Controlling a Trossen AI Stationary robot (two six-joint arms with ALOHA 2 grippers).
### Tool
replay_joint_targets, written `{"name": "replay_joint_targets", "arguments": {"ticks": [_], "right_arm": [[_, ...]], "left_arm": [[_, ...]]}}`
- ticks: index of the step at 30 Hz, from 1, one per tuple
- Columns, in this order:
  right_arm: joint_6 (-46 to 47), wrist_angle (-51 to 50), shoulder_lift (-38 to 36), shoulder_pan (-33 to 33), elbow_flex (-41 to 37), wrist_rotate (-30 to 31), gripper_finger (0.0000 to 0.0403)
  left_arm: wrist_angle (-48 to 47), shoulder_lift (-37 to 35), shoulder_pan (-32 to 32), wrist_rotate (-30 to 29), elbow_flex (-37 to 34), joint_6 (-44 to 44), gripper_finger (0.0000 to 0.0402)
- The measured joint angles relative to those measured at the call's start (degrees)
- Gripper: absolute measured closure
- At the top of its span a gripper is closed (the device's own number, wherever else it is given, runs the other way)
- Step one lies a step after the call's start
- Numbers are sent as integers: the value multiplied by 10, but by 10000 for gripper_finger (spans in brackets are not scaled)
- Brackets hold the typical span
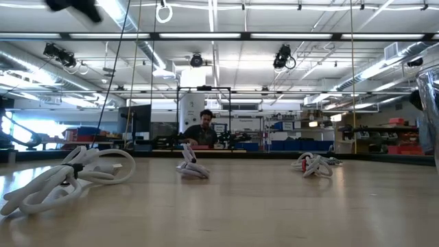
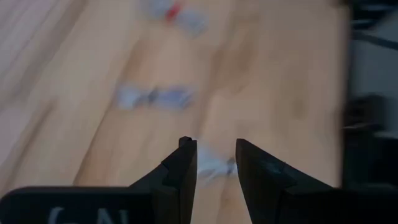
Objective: Pick and place USB-C Cables
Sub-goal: Put the blue charger cable into the transparent bin
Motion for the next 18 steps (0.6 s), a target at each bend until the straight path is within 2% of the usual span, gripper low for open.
{"name": "replay_joint_targets", "arguments": {"ticks": [5,10,13,18], "right_arm": [[-32,-44,-3,0,66,168,274],[-103,-45,-5,-6,85,319,274],[-147,-45,-5,-15,85,368,274],[-199,-45,-5,-32,85,403,274]], "left_arm": [[-118,45,-13,-4,0,-239,285],[-166,118,-28,-5,0,-448,285],[-168,168,-36,16,0,-537,285],[-166,221,-51,119,0,-639,285]]}}
